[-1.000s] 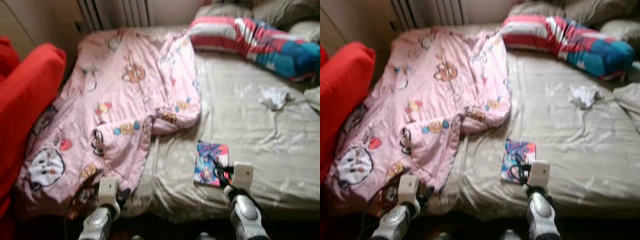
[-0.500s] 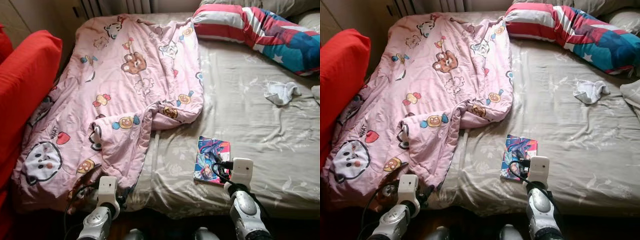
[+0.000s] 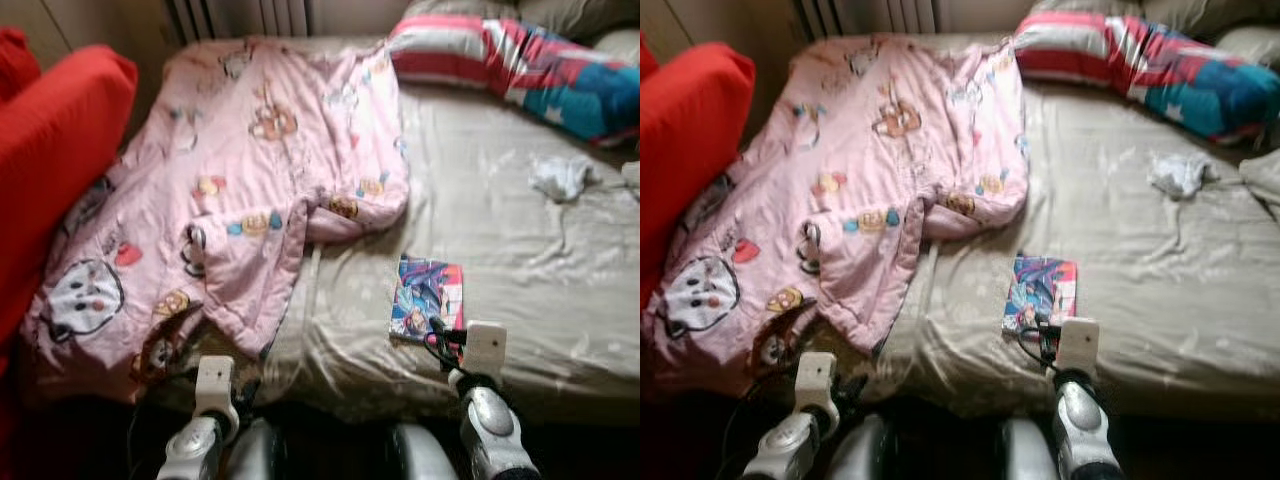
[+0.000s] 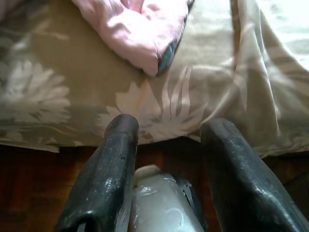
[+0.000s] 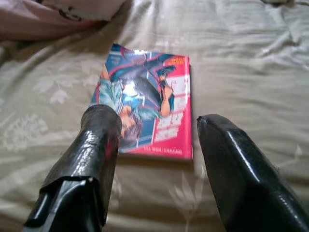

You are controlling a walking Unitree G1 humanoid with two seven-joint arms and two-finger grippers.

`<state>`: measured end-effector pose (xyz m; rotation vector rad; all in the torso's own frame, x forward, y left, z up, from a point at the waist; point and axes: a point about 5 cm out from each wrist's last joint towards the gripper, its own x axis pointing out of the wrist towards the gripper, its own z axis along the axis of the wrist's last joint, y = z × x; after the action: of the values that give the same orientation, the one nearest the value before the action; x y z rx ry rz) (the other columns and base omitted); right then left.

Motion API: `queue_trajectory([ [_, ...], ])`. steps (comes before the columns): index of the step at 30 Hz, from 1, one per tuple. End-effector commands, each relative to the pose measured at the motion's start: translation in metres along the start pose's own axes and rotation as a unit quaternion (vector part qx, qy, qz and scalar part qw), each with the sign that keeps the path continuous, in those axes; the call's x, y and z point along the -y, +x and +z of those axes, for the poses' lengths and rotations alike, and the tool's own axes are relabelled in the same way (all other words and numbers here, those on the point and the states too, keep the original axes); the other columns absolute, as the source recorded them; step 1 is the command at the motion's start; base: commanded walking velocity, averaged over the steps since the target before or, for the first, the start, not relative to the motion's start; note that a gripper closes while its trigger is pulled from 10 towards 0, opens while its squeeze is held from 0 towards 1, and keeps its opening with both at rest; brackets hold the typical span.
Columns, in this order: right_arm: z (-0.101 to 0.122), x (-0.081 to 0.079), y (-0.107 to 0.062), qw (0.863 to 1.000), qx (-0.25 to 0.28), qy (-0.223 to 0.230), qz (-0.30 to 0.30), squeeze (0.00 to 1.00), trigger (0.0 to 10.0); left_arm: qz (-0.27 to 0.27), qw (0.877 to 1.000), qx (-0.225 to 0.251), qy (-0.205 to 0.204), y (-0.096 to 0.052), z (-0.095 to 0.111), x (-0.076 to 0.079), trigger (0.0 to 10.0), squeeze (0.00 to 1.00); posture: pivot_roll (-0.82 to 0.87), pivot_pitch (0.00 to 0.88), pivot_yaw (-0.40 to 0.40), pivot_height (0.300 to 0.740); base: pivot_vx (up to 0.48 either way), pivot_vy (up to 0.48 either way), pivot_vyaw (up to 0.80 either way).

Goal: Clean up the room

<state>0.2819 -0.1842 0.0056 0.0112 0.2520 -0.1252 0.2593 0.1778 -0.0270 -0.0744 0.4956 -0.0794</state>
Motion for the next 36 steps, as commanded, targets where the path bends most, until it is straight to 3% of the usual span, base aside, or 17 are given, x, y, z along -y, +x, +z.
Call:
queue_trajectory([
  [1, -0.0066, -0.0013, -0.0033, 1.000, -0.012, 0.006, -0.001, 0.00, 10.0, 0.005, 1.000, -0.013, -0.005, -0.0042, -0.0081, -0.0051, 10.0, 0.00, -0.07, 0.167, 0.079, 0.626, 0.000, 0.000, 0.00],
  [22, -0.0093, -0.0056, -0.0045, 1.000, -0.018, 0.016, 0.008, 0.00, 10.0, -0.005, 1.000, -0.009, -0.009, -0.0023, -0.0058, -0.0003, 10.0, 0.00, -0.06, 0.189, 0.077, 0.626, 0.000, 0.000, 0.00],
  [36, -0.0096, -0.0056, -0.0042, 1.000, -0.021, 0.014, 0.007, 0.00, 10.0, -0.002, 1.000, -0.013, -0.012, -0.0029, -0.0070, -0.0024, 10.0, 0.00, -0.05, 0.195, 0.074, 0.626, 0.247, 0.000, 0.00],
])
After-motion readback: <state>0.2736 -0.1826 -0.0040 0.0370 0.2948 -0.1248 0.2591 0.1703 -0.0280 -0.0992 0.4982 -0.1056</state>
